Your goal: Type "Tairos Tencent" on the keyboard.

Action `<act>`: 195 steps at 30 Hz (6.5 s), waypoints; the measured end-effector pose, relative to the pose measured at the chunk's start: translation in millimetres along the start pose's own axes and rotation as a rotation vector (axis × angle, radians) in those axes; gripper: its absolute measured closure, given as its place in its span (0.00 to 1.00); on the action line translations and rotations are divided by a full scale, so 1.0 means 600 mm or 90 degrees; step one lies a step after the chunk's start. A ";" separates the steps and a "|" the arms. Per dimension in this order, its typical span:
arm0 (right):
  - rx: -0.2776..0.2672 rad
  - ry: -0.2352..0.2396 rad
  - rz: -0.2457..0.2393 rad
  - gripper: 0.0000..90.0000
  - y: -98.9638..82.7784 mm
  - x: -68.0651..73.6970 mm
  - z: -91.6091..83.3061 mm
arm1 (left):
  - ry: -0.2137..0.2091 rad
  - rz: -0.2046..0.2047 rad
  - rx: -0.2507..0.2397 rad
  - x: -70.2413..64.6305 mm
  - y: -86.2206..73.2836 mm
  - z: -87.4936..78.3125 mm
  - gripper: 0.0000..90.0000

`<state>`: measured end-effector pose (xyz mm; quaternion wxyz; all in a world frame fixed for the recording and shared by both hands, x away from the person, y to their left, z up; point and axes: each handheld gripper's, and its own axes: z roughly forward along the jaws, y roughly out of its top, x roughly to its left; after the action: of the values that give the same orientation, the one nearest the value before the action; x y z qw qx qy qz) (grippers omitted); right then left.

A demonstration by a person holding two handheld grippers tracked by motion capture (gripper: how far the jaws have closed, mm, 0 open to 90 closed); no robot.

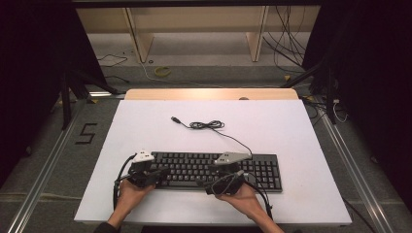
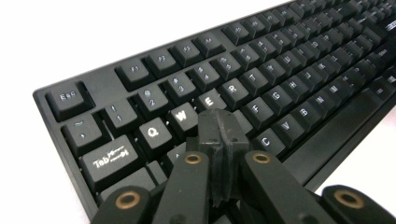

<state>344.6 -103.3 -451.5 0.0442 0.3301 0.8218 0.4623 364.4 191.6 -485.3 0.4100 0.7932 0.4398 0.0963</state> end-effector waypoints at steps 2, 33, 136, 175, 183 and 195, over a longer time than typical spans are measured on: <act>0.000 -0.001 0.000 0.34 0.000 0.000 0.000 | 0.001 0.000 0.001 -0.001 0.000 0.000 0.99; -0.006 -0.010 0.001 0.34 0.001 -0.006 -0.001 | -0.026 -0.024 -0.094 -0.007 0.004 -0.037 0.59; 0.028 0.005 0.008 0.78 -0.010 0.000 0.047 | -0.061 -0.019 -0.155 -0.015 -0.006 -0.070 0.32; 0.022 -0.010 0.023 0.52 0.049 -0.020 0.087 | 0.016 -0.061 -0.043 0.015 -0.017 -0.067 0.69; 0.023 -0.012 0.013 0.71 0.058 -0.015 0.100 | 0.029 -0.047 -0.015 0.014 -0.019 -0.063 0.87; 0.043 -0.025 0.006 1.00 0.062 -0.014 0.123 | 0.033 -0.036 0.013 0.015 -0.021 -0.058 0.99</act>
<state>397.5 -41.1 -465.8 0.0467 0.3444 0.8341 0.4283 344.3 221.9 -474.0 0.3932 0.7816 0.4736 0.1008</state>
